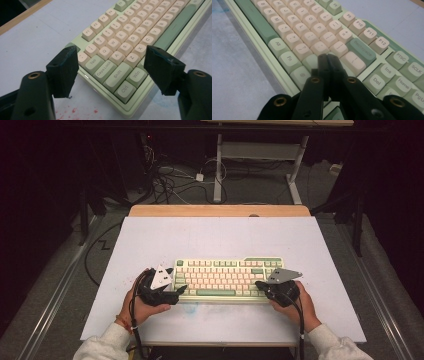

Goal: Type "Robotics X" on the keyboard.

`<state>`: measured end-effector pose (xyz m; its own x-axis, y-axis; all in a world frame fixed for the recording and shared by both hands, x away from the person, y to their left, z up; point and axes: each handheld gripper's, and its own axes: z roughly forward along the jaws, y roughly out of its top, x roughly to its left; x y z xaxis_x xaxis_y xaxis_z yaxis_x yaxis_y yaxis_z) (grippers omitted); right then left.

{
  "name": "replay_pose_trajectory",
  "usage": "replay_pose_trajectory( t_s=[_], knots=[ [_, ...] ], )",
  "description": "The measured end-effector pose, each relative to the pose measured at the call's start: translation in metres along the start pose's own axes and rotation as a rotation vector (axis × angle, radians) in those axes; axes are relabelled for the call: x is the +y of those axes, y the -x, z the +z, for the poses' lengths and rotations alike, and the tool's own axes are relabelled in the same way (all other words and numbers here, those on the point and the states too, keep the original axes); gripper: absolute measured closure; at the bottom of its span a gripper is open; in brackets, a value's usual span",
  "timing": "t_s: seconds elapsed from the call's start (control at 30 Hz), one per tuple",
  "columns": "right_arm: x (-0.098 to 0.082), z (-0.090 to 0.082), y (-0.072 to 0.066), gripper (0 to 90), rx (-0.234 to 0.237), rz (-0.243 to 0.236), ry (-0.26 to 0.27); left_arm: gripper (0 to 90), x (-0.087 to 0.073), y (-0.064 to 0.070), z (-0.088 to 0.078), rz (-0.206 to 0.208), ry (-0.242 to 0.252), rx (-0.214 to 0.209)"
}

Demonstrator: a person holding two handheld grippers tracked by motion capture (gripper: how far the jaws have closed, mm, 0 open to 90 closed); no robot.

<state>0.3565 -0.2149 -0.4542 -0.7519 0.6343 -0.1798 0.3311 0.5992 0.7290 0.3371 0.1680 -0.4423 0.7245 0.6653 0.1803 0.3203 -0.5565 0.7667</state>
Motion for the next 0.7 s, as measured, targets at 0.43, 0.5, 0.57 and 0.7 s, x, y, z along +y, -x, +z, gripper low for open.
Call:
replay_pose_trajectory(
  t_s=[0.43, 0.5, 0.57, 0.7],
  knots=[
    [-0.003, 0.001, 0.0, 90.0, -0.005, 0.009, -0.013, 76.8, 0.012, -0.005, 0.005, -0.027, -0.019, -0.069],
    [-0.003, 0.002, 0.0, 90.0, -0.005, 0.006, -0.01, 82.5, 0.015, -0.006, 0.009, -0.018, -0.04, -0.07],
    [-0.003, 0.002, 0.0, 90.0, -0.005, 0.006, -0.007, 86.4, 0.016, -0.006, 0.01, -0.016, -0.043, -0.076],
    [-0.003, 0.002, 0.0, 90.0, -0.008, 0.006, -0.008, 87.4, 0.022, -0.006, 0.014, 0.002, -0.065, -0.089]
  ],
)
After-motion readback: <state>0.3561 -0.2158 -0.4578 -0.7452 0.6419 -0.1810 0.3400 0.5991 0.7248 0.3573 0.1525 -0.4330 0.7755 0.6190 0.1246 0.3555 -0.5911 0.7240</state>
